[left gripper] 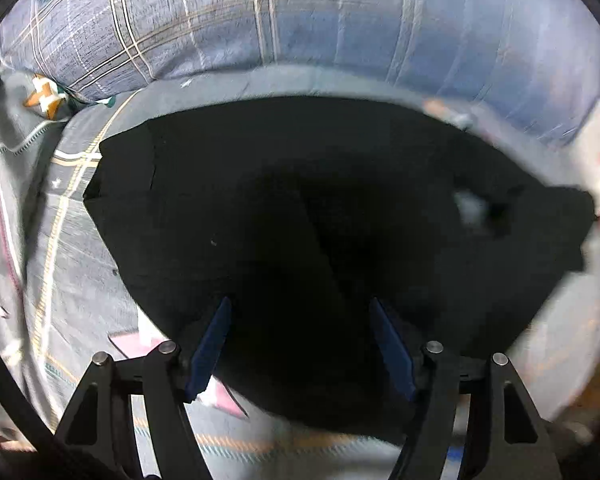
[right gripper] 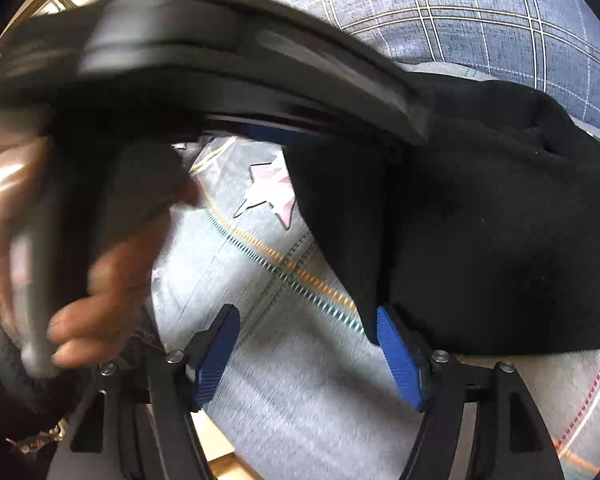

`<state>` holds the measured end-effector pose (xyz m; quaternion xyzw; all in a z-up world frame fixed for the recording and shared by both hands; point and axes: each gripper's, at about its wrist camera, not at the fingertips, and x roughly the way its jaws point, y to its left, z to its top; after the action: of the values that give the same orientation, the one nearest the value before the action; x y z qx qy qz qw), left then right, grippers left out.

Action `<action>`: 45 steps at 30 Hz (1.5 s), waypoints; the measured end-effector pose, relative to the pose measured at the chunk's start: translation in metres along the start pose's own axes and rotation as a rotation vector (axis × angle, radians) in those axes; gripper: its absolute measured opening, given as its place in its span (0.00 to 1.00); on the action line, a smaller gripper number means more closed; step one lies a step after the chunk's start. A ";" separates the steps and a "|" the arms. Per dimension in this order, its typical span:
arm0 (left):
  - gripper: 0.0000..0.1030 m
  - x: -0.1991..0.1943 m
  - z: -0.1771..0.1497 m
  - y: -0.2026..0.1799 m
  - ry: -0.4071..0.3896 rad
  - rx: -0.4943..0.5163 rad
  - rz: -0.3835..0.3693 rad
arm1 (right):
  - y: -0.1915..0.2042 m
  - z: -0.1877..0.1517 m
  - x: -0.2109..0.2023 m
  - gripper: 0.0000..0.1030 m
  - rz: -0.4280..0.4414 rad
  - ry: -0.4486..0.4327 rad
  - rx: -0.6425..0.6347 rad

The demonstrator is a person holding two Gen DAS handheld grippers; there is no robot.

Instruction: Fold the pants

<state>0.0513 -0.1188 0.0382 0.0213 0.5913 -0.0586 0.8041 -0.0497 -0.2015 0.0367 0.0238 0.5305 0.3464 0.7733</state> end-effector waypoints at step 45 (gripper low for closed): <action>0.16 -0.033 -0.082 0.230 -0.047 -0.767 -0.229 | -0.189 -0.059 -0.172 0.72 -0.329 -0.343 0.773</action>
<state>-0.0091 0.1201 0.0372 -0.3479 0.5501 0.0764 0.7553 -0.0362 -0.4610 0.0732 0.2832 0.4818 -0.0137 0.8291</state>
